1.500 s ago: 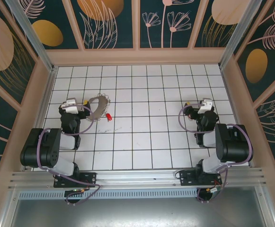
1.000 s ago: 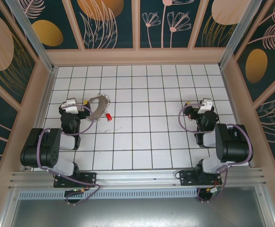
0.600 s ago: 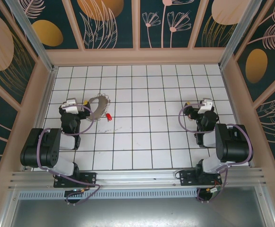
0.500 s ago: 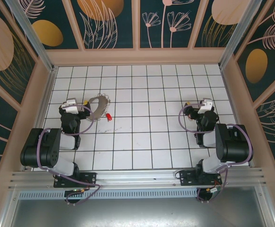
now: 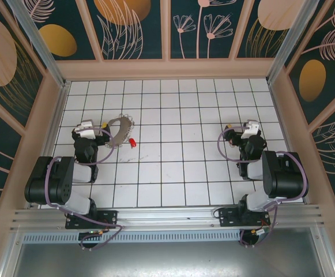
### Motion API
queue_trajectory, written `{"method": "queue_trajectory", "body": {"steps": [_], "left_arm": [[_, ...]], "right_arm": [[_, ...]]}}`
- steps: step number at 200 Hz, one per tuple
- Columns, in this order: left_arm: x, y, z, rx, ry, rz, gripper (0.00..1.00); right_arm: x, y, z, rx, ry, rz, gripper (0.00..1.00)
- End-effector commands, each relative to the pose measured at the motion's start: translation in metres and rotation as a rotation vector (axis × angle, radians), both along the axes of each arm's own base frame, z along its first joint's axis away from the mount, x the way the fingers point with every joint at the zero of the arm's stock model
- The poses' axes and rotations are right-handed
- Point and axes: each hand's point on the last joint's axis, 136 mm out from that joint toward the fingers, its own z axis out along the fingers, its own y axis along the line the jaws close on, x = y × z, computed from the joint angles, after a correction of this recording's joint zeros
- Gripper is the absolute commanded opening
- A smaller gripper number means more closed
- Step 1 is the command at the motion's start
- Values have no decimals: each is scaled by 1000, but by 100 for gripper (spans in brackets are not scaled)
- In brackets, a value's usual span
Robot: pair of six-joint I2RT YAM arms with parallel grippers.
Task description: Put the keys on the keyring
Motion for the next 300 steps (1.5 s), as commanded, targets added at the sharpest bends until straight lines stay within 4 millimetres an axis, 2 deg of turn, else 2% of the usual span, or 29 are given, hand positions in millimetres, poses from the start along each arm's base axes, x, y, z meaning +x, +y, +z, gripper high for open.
{"method": "queue_trajectory", "body": {"steps": [1, 20, 39, 50, 64, 90, 112, 133, 149, 174, 179, 200, 221, 233, 244, 270, 273, 277, 300], "left_arm": [[3, 0, 8, -3, -26, -6, 99], [3, 0, 8, -3, -25, -6, 99], [3, 9, 9, -18, -22, 49, 99], [-1, 14, 14, -26, -42, 75, 99], [-9, 22, 23, -40, -58, 125, 99], [-13, 24, 44, -65, -66, 142, 99], [-10, 44, 55, -234, -6, 292, 99], [-1, 38, 61, -362, 49, 294, 99], [9, 23, 56, -435, 127, 233, 99], [36, -37, 38, -507, 294, -85, 99], [40, -48, 33, -523, 328, -138, 95], [56, -79, 12, -589, 432, -291, 89], [65, -86, -10, -586, 524, -289, 87], [65, -91, -21, -594, 566, -302, 89], [65, -96, -31, -594, 616, -312, 85], [64, -97, -49, -566, 657, -295, 87], [62, -98, -61, -567, 688, -292, 87], [63, -98, -66, -566, 705, -295, 86], [66, -109, -76, -582, 747, -340, 84]], "right_arm": [[6, -1, 12, 7, -43, -4, 97], [7, -1, 13, 7, -37, -11, 85], [18, -7, 21, 14, 32, -68, 88], [25, -8, 28, 71, 110, -86, 83], [27, -4, 34, 185, 202, -98, 83], [24, 28, 47, 301, 325, -29, 86], [20, 52, 54, 439, 413, 38, 88], [11, 90, 64, 548, 412, 200, 88], [6, 108, 69, 580, 389, 227, 87], [6, 137, 69, 575, 402, 296, 83], [6, 142, 69, 575, 407, 306, 82], [9, 164, 65, 531, 432, 345, 77], [13, 176, 61, 513, 451, 361, 74], [15, 182, 57, 521, 465, 358, 74], [15, 188, 54, 525, 475, 372, 74], [15, 202, 43, 515, 520, 382, 74], [14, 203, 43, 514, 522, 383, 74], [14, 205, 41, 511, 530, 387, 73], [11, 215, 36, 505, 550, 403, 72]]}}
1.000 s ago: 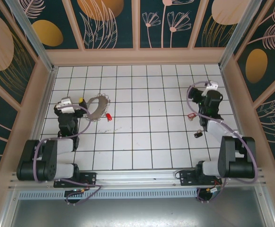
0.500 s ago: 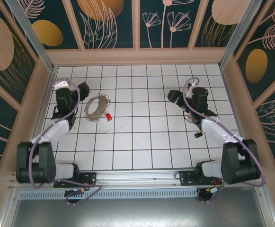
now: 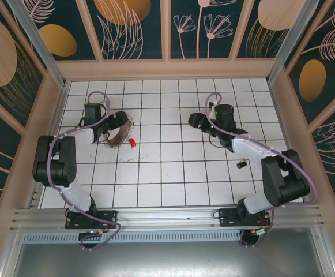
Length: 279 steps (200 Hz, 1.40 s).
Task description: Put the keys on the keyring
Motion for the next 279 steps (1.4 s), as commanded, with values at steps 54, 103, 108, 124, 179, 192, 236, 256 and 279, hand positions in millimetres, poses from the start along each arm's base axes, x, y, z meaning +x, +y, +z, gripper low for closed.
{"method": "queue_trajectory", "body": {"steps": [54, 103, 108, 124, 179, 192, 236, 256, 279], "left_arm": [[-9, -20, -47, 11, 162, -73, 82], [-35, -55, -53, -58, 188, -151, 76], [-38, -60, -50, -68, 182, -162, 76], [-52, -75, -47, -97, 185, -195, 74], [-92, -124, -25, -249, 194, -266, 67], [-100, -136, -11, -286, 171, -286, 67], [-109, -130, 19, -252, 90, -223, 69], [-101, -95, 28, -76, 31, -102, 79], [-92, -61, 24, 30, 41, -14, 80]], "right_arm": [[1, 29, -1, 19, 20, 38, 72], [4, 36, -12, 17, 44, 55, 71], [4, 38, -12, 19, 44, 58, 70], [4, 40, -15, 22, 50, 63, 68], [-4, 66, -32, 57, 106, 136, 59], [-8, 77, -33, 82, 116, 157, 59], [-29, 117, -48, 193, 215, 212, 55], [-38, 132, -57, 221, 262, 224, 54], [-47, 149, -65, 219, 295, 252, 53]]}}
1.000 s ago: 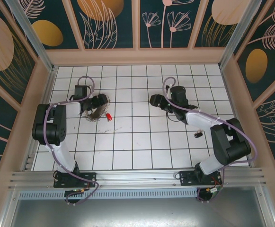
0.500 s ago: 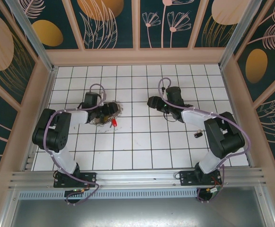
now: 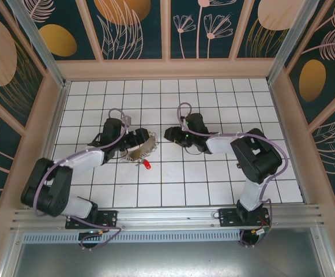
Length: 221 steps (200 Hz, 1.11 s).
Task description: Put the keys on the keyring
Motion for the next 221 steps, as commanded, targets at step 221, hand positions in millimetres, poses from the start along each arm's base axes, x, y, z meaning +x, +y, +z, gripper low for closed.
{"method": "queue_trajectory", "body": {"steps": [221], "left_arm": [[-11, 44, -90, 111, 223, -35, 61]], "right_arm": [[1, 82, -30, 38, 233, -122, 46]]}}
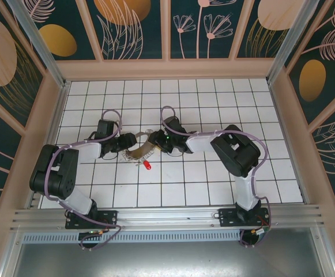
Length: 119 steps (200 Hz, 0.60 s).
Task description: Put the keys on the keyring
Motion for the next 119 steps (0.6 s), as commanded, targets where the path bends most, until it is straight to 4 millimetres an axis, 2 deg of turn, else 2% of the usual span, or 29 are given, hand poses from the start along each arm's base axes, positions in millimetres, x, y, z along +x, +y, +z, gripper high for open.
{"method": "queue_trajectory", "body": {"steps": [1, 30, 85, 100, 119], "left_arm": [[-16, -6, -14, -30, 51, -45, 61], [-16, -7, -11, -34, 43, -49, 61], [-9, -6, 0, -34, 5, -30, 62], [-6, -5, 5, -37, -13, -17, 63], [-1, -4, 15, -39, -40, -1, 64]], "right_arm": [[11, 11, -3, 38, -10, -14, 46], [18, 12, 4, 55, -57, -8, 42], [22, -1, 7, 40, -134, 44, 23], [23, -3, 13, 41, -166, 65, 17], [25, -6, 25, 50, -221, 79, 15]]}}
